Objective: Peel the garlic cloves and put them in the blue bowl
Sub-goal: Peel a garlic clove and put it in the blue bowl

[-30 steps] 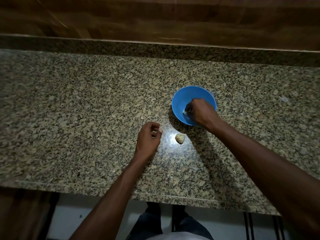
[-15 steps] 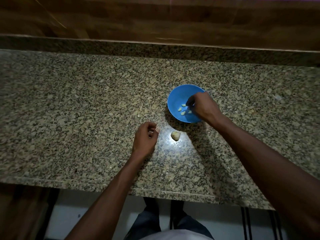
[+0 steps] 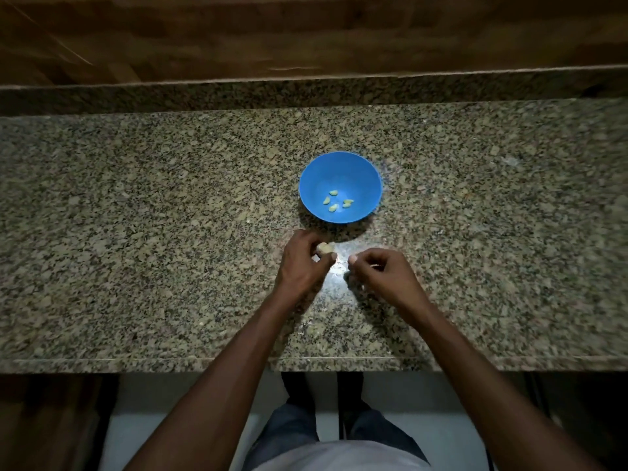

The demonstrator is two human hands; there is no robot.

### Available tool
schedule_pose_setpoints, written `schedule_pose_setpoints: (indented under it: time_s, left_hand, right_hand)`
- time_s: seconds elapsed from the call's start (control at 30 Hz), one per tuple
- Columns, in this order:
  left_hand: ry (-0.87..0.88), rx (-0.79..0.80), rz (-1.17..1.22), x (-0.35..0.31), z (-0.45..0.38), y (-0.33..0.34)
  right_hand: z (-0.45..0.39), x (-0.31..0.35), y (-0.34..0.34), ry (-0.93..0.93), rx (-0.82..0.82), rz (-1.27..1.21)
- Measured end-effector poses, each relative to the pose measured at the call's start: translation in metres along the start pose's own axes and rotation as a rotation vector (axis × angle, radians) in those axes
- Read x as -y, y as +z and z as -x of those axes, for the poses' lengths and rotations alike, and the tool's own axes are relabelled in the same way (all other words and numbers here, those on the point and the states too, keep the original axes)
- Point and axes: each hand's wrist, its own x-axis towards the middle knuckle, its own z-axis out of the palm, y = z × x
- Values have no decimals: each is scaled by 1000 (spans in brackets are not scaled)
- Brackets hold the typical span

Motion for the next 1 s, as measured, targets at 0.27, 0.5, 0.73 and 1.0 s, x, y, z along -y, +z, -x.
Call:
schedule_pose_setpoints:
  time_s: [0.27,0.5,0.73,1.0]
  left_hand:
    - [-158,41,316,-8,22,7]
    - [-241,-34,502,-16,46,-4]
    - [-143,-50,270,-16,43,-15]
    - [8,160,91,-10,28,-25]
  right_hand:
    - [-16,-24,23,48,18,-286]
    - [-16,-25,29,97,140,-527]
    - [-14,-22,26,79,205,-483]
    - [-14,-19,26,74,187,-442]
